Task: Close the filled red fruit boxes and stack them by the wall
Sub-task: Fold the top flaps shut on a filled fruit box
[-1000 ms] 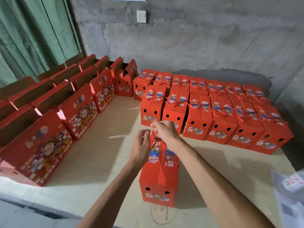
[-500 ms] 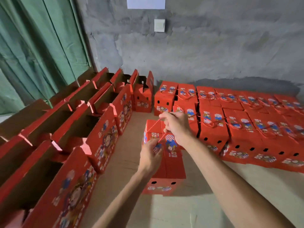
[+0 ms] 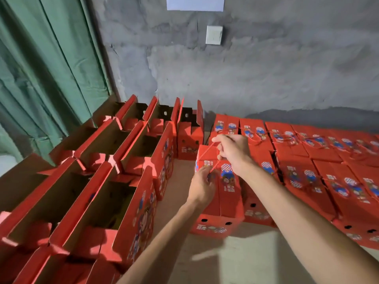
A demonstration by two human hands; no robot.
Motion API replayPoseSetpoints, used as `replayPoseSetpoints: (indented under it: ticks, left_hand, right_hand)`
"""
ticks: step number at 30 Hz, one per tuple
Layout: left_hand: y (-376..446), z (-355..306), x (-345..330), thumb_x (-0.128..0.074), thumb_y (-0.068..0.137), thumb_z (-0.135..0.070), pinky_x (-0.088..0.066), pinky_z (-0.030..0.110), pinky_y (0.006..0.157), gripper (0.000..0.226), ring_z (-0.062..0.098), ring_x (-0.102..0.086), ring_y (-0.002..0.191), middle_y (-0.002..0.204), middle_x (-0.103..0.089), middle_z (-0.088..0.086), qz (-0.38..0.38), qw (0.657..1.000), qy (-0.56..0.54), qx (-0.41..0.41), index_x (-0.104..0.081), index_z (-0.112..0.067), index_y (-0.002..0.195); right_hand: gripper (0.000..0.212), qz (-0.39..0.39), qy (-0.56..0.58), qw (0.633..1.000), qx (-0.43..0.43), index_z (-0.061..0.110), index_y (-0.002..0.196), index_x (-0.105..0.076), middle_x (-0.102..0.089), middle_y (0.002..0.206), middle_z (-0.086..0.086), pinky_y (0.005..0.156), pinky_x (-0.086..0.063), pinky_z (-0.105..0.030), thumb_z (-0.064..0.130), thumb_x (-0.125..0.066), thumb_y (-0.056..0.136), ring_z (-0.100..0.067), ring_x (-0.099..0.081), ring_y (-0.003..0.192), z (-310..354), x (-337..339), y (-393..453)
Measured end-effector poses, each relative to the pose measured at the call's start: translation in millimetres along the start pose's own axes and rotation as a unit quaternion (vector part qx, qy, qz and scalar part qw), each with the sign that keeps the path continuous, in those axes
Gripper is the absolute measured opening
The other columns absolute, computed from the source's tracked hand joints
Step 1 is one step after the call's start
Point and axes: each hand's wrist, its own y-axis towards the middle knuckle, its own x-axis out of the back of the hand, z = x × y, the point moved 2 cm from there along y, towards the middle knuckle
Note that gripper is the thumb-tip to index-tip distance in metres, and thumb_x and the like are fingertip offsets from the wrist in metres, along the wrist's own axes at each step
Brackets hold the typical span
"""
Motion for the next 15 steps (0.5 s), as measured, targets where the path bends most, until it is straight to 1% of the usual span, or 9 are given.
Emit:
replayPoseSetpoints:
  ticks: [3,6,7,8,10,11,12,13,15]
  left_hand:
    - [35,14,-17,-0.050,0.094,-0.004,-0.042,0.022,0.067,0.026,0.009,-0.059,0.075,0.095,-0.070,-0.004,0.010,0.999,-0.030,0.026,-0.072,-0.016,0.100]
    - [62,33,-41,-0.056,0.097,-0.011,-0.045,0.027,0.073,0.020,0.022,-0.066,0.087,0.098,-0.073,0.002,0.021,0.995,-0.063,0.071,-0.072,-0.015,0.110]
    - [69,42,-49,-0.058,0.097,-0.015,-0.045,0.027,0.074,0.019,0.021,-0.065,0.085,0.096,-0.072,-0.001,0.037,0.993,-0.081,0.073,-0.071,-0.016,0.111]
    - [73,50,-56,-0.060,0.098,-0.019,-0.045,0.027,0.076,0.018,0.015,-0.064,0.084,0.095,-0.071,-0.006,0.061,0.991,-0.104,0.062,-0.069,-0.018,0.113]
    - [83,66,-66,-0.066,0.097,-0.034,-0.047,0.021,0.084,0.022,0.001,-0.065,0.093,0.101,-0.071,-0.016,0.090,0.985,-0.139,0.037,-0.066,-0.026,0.118]
    - [91,74,-68,-0.066,0.096,-0.045,-0.048,0.019,0.088,0.027,-0.001,-0.066,0.100,0.107,-0.071,-0.018,0.080,0.985,-0.151,0.031,-0.064,-0.032,0.120]
    - [103,85,-69,-0.064,0.096,-0.052,-0.050,0.021,0.093,0.029,0.000,-0.066,0.106,0.111,-0.071,-0.018,0.054,0.986,-0.156,0.031,-0.062,-0.036,0.120]
    - [115,91,-66,-0.062,0.097,-0.054,-0.052,0.027,0.095,0.029,0.002,-0.066,0.108,0.113,-0.070,-0.017,0.023,0.988,-0.151,0.028,-0.061,-0.037,0.120]
    - [149,106,-54,-0.059,0.099,-0.045,-0.054,0.037,0.095,0.026,0.002,-0.063,0.107,0.113,-0.066,-0.014,-0.037,0.994,-0.097,0.017,-0.059,-0.029,0.120]
  right_hand:
    - [0.017,-0.013,0.002,1.000,-0.011,0.002,0.067,-0.072,-0.052,0.049,-0.002,0.042,-0.043,-0.027,0.004,-0.070,0.084,-0.017,-0.042,0.042,-10,-1,38]
    - [0.014,-0.030,-0.001,0.999,-0.024,-0.004,0.074,-0.074,-0.050,0.050,-0.002,0.042,-0.042,-0.029,0.005,-0.069,0.083,-0.018,-0.039,0.041,-34,2,70]
    - [0.013,-0.036,-0.002,0.999,-0.027,-0.002,0.074,-0.075,-0.050,0.050,-0.002,0.042,-0.041,-0.028,0.005,-0.070,0.084,-0.018,-0.040,0.042,-44,3,78]
    - [0.012,-0.042,-0.001,0.999,-0.033,0.000,0.074,-0.075,-0.051,0.051,-0.002,0.042,-0.041,-0.028,0.006,-0.070,0.084,-0.018,-0.041,0.043,-54,5,85]
    - [0.013,-0.057,0.015,0.997,-0.050,0.002,0.073,-0.075,-0.051,0.052,-0.002,0.042,-0.040,-0.027,0.006,-0.071,0.084,-0.018,-0.041,0.044,-72,8,100]
    - [0.014,-0.064,0.029,0.996,-0.056,0.001,0.071,-0.074,-0.050,0.052,-0.002,0.042,-0.039,-0.027,0.007,-0.072,0.083,-0.019,-0.040,0.045,-78,9,108]
    - [0.015,-0.065,0.039,0.996,-0.056,-0.001,0.070,-0.073,-0.050,0.052,-0.002,0.042,-0.038,-0.027,0.009,-0.073,0.082,-0.019,-0.039,0.044,-82,9,119]
    - [0.018,-0.059,0.045,0.996,-0.048,-0.003,0.069,-0.071,-0.051,0.052,-0.002,0.042,-0.039,-0.028,0.010,-0.074,0.080,-0.018,-0.039,0.043,-82,7,126]
    - [0.019,-0.041,0.033,0.998,-0.023,0.002,0.065,-0.071,-0.053,0.051,-0.003,0.045,-0.044,-0.030,0.012,-0.073,0.080,-0.016,-0.041,0.040,-82,2,139]
